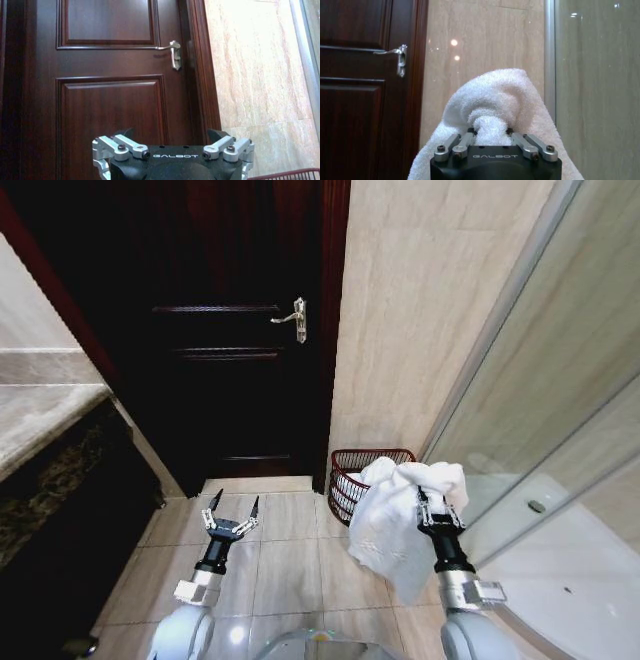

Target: Discard the used towel into the hamper.

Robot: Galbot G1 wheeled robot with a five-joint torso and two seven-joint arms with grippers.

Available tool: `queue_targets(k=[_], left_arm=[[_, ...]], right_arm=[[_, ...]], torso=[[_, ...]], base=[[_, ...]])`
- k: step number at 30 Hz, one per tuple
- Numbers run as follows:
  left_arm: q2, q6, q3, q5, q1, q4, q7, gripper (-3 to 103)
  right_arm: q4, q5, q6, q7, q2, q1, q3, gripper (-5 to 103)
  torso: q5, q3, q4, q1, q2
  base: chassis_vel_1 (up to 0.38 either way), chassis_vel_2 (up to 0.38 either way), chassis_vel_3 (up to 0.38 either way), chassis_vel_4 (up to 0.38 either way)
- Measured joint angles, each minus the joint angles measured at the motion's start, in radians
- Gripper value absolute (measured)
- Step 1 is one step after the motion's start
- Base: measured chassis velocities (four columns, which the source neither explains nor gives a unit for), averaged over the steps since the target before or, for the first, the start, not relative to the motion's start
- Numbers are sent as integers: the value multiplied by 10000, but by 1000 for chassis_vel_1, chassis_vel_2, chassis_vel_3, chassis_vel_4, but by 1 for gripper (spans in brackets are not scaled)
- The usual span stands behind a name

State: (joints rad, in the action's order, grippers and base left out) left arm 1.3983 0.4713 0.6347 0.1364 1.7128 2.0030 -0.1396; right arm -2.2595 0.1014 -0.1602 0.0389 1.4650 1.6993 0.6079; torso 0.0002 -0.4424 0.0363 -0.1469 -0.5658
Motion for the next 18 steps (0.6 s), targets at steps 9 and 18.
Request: queue_targets(k=[9, 18], left_arm=[[421, 96, 110, -141, 13, -158, -160, 100], [1434, 1016, 378, -247, 258, -1065, -204, 100]], right_arm=[[-268, 1527, 1767, 230, -1435, -2389, 98, 27], [735, 3886, 3179, 476, -3417, -6195, 64, 27]], torso=[[-1, 10, 2, 7, 15], [-6, 32, 4, 21, 56]], base=[[0, 0, 0, 0], [0, 0, 0, 0]])
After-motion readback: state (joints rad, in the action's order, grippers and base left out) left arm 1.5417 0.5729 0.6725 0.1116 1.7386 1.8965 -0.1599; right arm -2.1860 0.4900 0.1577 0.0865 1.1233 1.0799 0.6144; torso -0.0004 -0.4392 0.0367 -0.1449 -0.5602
